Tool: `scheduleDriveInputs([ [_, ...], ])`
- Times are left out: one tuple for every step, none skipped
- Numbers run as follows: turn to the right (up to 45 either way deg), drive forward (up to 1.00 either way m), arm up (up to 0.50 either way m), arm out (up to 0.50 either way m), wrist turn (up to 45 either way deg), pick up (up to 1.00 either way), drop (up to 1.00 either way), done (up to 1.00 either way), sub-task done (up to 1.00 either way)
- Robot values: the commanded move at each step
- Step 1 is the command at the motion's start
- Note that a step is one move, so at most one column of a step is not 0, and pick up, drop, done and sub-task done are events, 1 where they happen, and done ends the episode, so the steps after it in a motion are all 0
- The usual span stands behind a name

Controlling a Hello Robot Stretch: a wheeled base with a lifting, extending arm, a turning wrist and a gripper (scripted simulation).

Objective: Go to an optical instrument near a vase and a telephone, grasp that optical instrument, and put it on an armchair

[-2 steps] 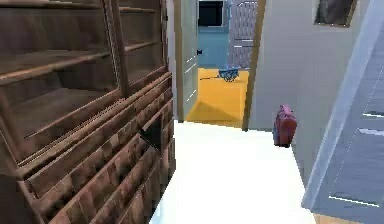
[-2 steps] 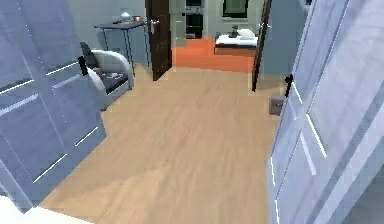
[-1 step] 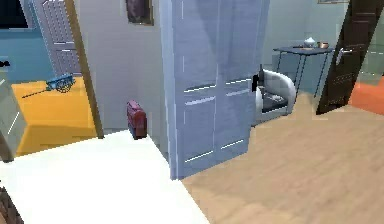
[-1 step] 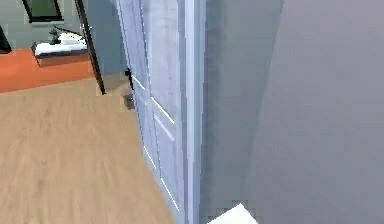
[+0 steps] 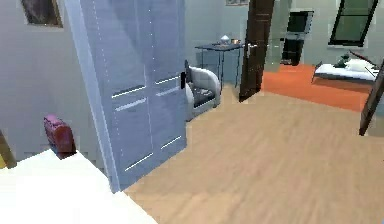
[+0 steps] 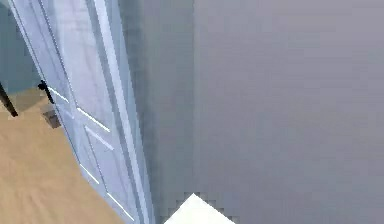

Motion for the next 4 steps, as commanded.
scheduleDriveInputs([
  [0.0,0.4,0.0,0.0,0.0,0.0,0.0,0.0,0.0],
  [30.0,0.0,0.0,0.0,0.0,0.0,0.0,0.0,0.0],
  [0.0,1.0,0.0,0.0,0.0,0.0,0.0,0.0,0.0],
  [0.0,1.0,0.0,0.0,0.0,0.0,0.0,0.0,0.0],
])
